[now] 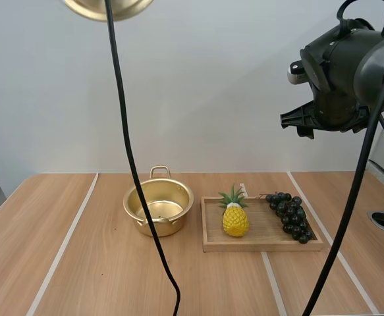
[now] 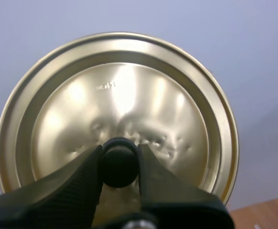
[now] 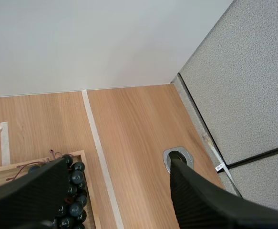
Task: Open the pot, put the grape inside, and close it
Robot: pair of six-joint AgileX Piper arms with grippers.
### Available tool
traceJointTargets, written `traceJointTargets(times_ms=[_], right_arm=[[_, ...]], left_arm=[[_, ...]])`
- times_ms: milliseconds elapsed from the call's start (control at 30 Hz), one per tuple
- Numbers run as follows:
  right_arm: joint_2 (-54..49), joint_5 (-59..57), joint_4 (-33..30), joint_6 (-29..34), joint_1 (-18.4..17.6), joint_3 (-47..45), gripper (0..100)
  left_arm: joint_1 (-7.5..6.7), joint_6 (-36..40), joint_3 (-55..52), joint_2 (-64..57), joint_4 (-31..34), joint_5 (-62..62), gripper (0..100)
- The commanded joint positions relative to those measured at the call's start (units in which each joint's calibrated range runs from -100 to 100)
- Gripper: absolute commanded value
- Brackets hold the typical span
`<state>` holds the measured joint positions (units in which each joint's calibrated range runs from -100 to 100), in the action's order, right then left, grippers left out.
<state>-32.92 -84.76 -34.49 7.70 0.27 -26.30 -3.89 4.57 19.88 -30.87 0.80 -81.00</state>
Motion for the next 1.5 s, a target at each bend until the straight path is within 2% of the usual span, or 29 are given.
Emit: traceJointTargets(times_ms=[0,100,367,533,767,1467], right_arm=[[-0.6,0.23,-0.71,-0.23,0.24,-0.11,100],[-0.6,0.23,0.38,-0.22,0.24,-0.11,100],[-0.6,1.77,8.39,-0.22,0.24,-0.11,100],[-0.36,2.2,9.09,-0.22,0.24,-0.11,100],[4.0,1.79,9.12,-0.22,0.24,-0.11,100],[20.85,-1.98,9.12,-0.22,0.66,-0.11,100]], left_arm=[[-0.15,0.57,4.61,-2.08,0.77,2.32,1],[-0.15,0.57,9.03,-3.46,0.77,2.32,1],[-0.15,0.57,21.42,-7.63,0.77,2.32,0],[-0.15,0.37,26.52,-9.29,0.77,1.42,0],[-0.15,0.37,27.73,-9.29,0.77,-3.42,0],[-0.15,-0.93,27.73,-9.16,0.77,-6.49,0]])
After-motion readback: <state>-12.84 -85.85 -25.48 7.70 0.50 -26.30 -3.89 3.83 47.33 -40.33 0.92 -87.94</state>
